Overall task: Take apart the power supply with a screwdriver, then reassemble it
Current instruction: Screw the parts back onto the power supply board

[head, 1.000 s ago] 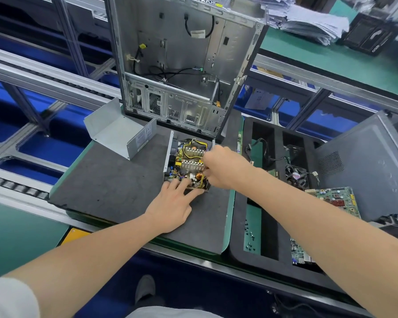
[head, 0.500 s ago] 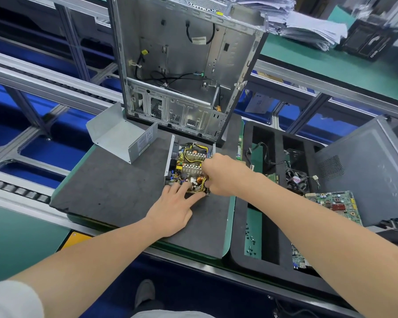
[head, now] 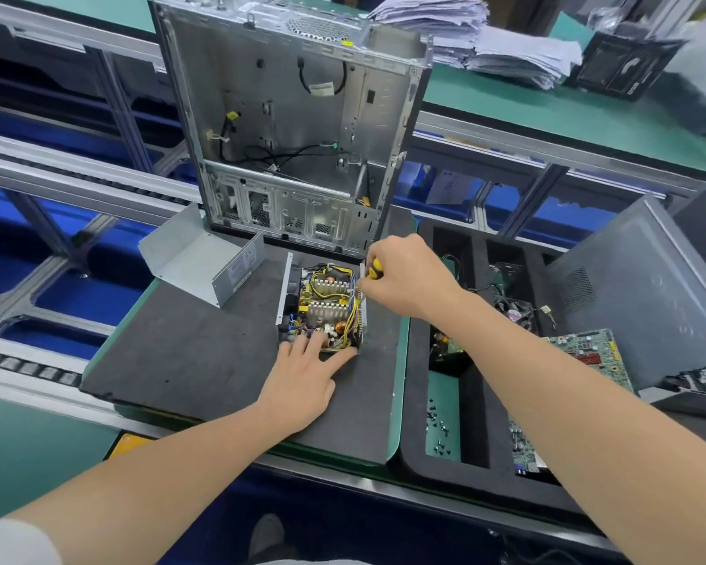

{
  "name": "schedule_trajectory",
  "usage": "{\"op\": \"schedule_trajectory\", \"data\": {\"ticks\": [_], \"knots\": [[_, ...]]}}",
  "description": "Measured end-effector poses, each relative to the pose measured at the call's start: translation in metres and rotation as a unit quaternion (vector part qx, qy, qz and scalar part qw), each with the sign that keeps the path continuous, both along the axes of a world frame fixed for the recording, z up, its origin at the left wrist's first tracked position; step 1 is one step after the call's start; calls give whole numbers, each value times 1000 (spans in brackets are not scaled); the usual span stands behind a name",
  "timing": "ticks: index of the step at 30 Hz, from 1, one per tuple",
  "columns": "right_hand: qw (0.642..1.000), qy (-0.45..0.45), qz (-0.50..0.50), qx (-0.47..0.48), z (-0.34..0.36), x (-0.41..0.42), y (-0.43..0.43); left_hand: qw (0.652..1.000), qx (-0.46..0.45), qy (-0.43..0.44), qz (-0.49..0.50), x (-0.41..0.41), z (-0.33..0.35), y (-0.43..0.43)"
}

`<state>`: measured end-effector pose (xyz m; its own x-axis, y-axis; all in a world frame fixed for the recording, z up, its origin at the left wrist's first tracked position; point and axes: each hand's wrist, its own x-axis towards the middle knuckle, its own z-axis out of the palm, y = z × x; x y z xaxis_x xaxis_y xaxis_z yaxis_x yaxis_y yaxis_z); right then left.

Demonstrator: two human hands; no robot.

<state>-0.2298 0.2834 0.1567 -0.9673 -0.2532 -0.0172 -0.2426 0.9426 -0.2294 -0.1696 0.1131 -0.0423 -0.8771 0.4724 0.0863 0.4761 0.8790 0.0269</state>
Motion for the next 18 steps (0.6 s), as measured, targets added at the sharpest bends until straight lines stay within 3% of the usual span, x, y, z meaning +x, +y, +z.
{"op": "schedule_trajectory", "data": {"ticks": [7, 13, 18], "knots": [[994, 59, -25, -84, 4, -5, 18, 999, -24, -21, 8, 7, 16, 4], [984, 80, -32, -154, -9, -9, 29, 990, 135, -12, -39, -10, 71, -4], [983, 31, -38, -174, -17, -22, 25, 979, 193, 47, 51, -57, 109, -16]]}}
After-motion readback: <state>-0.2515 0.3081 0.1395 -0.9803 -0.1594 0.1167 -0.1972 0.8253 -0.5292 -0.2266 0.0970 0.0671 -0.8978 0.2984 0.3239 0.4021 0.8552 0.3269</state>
